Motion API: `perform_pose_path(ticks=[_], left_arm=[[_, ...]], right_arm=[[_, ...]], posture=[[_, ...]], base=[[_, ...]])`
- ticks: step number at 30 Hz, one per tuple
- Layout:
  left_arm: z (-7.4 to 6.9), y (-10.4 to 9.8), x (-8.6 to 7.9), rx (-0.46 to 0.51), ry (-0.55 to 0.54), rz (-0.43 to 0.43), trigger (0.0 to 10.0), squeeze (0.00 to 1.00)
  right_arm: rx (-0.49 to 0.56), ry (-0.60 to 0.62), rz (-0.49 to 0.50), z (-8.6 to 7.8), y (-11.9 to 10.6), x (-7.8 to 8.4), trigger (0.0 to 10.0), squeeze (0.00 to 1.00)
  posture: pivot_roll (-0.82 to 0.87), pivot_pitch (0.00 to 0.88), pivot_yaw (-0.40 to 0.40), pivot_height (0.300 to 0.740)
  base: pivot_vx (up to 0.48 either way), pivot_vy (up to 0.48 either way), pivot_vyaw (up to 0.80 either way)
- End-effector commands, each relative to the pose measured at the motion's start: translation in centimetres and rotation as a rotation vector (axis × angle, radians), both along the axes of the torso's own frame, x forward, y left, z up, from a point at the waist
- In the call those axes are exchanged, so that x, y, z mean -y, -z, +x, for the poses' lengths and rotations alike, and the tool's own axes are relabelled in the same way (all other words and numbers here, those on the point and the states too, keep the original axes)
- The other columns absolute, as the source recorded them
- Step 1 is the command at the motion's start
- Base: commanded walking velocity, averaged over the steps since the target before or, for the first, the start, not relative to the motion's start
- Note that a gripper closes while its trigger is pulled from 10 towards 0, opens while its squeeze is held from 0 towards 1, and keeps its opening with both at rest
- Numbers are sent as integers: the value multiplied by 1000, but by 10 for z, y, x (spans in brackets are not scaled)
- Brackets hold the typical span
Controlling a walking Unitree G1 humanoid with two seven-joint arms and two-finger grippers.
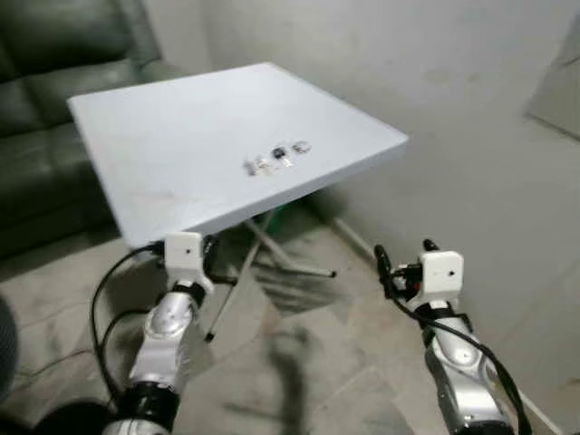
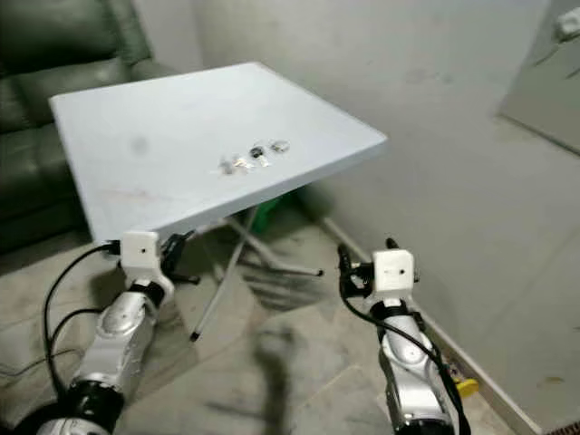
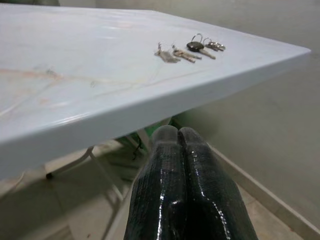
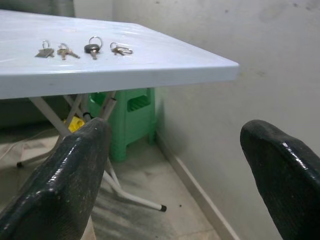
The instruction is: Hang keys on a hook
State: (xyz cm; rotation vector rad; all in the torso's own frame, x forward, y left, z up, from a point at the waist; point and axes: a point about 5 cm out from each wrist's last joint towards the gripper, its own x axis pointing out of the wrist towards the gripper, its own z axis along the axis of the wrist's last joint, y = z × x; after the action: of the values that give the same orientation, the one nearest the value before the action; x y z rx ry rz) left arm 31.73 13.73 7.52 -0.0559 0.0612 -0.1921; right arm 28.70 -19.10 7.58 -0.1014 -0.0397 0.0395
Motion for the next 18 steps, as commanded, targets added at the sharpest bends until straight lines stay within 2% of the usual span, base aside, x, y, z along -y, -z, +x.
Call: perform_pose_path(ticks=[1,6,16,18], left_arm=[[0,-3,-10,23,-22,33,10000,0],[-4,-3,-6,42,8,62,10000,0],[-6,-1,-8,24,8,45,10000,0],[-7,-1,-10,16,1,43,10000,0]], right_arm=[[3,-21,2,3,-3,-6,10000,0],[-5,-21,-7,3,-2,-5,10000,0],[-14,-22,-8,3,-1,-5,10000,0],[-10,-29,-4,2,-1,-7,10000,0]], posture=[[-11,0,-38,740],[-12,0,-37,740],[-5,6,-38,740],[-4,8,-38,740]], base=[[0,0,800],[0,0,800],[0,0,800],[0,0,247]])
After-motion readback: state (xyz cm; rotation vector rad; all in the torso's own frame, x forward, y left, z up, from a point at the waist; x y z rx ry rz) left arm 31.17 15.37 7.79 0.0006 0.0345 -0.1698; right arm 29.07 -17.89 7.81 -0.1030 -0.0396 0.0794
